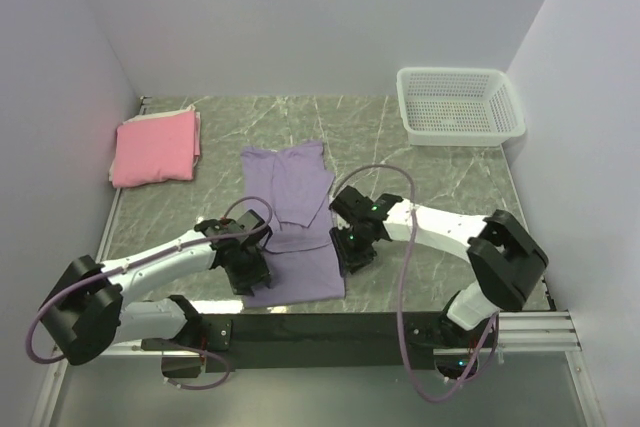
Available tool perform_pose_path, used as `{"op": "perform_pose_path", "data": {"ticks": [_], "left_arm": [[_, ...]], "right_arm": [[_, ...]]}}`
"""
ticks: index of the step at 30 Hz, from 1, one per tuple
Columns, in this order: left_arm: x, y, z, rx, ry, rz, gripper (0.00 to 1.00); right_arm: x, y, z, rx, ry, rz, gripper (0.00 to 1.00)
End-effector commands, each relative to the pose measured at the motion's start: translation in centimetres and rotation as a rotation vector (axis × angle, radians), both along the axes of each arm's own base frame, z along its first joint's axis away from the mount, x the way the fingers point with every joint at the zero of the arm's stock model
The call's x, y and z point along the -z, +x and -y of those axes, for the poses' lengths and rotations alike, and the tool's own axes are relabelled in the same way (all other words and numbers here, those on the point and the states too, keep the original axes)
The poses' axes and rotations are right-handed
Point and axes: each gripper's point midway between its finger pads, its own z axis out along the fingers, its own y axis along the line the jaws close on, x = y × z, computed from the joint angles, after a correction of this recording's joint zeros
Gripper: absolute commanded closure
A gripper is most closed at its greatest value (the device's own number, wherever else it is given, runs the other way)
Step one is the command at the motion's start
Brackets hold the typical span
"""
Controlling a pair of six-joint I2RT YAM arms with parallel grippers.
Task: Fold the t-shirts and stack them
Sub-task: Fold the tshirt
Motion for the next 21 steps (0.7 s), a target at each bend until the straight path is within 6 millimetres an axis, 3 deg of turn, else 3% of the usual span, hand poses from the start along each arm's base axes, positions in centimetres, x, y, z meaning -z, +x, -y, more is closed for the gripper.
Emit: {"op": "perform_pose_path", "data": {"ticks": [1, 3, 8, 13, 18, 21], "left_arm": [[-3.5, 2.2, -0.1, -0.047, 0.027, 0.102, 0.48], [-4.9, 3.8, 0.8, -0.040, 0.015, 0.153, 0.49], [-4.7, 5.1, 1.7, -0.050, 0.010, 0.178, 0.55], [-1.8, 3.8, 1.5, -0.087, 0.031, 0.090, 0.63], [0.1, 2.2, 0.8, -0.115, 0.031, 0.035, 0.67], [0.6, 1.6, 0.4, -0.140, 0.027, 0.019, 0.68]], "right_arm": [[-4.4, 4.9, -1.8, 0.009, 0.058, 0.252, 0.63], [-6.1, 6.5, -3.5, -0.024, 0.122, 0.334, 0.63], [-7.1, 8.5, -6.8, -0.170, 0.150, 0.438, 0.63], [-6.6, 9.5, -10.1, -0.302, 0.164, 0.493, 0.60], [-5.1, 9.9, -11.7, -0.406, 0.119, 0.549, 0.46], [-3.8, 9.5, -12.2, -0.449, 0.089, 0.559, 0.45]]}}
